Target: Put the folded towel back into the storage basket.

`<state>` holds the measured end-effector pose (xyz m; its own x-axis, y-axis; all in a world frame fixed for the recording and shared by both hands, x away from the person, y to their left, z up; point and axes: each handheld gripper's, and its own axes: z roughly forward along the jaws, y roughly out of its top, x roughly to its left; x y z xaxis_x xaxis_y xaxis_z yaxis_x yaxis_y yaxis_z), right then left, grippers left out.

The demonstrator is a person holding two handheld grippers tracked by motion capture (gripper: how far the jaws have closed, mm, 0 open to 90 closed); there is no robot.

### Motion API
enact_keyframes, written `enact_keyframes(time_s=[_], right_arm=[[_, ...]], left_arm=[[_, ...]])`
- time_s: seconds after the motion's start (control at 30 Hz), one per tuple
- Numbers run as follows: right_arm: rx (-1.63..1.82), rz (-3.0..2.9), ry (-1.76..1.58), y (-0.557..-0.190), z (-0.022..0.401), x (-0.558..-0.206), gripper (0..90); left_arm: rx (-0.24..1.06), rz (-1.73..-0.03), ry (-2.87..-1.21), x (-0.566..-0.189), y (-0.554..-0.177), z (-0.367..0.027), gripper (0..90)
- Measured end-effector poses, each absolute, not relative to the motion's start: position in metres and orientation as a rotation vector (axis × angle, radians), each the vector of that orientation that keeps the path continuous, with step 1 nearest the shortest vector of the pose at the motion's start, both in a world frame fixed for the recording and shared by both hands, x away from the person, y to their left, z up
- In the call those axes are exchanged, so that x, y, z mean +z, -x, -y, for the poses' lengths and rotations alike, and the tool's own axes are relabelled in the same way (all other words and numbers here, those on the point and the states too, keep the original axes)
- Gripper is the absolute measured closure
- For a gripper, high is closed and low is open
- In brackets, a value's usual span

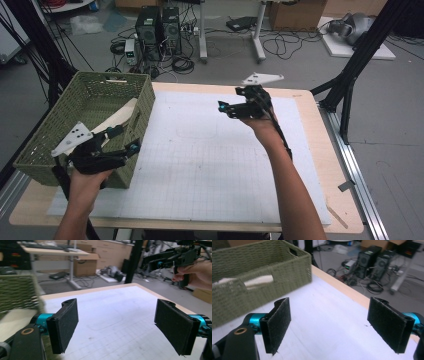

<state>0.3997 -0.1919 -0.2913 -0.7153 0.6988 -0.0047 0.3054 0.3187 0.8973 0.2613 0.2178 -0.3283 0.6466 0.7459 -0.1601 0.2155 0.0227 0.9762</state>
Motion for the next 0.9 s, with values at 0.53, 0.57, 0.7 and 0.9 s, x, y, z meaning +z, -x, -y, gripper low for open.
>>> enact_keyframes(time_s=[0.53,0.57,0.7,0.9], right_arm=[[1.255,-2.035,-1.064,-0.312,0.300,-0.336,16.7],[1.245,-2.026,-1.074,-0.308,0.303,-0.339,16.7],[1.222,-1.996,-1.113,-0.290,0.316,-0.351,16.6],[1.215,-1.973,-1.148,-0.267,0.330,-0.373,16.6]], left_arm=[[0.365,-0.734,-1.573,-0.351,-0.271,-0.159,19.9],[0.355,-0.730,-1.572,-0.354,-0.272,-0.156,19.6],[0.343,-0.697,-1.598,-0.367,-0.274,-0.142,17.4],[0.378,-0.641,-1.611,-0.379,-0.273,-0.127,17.5]])
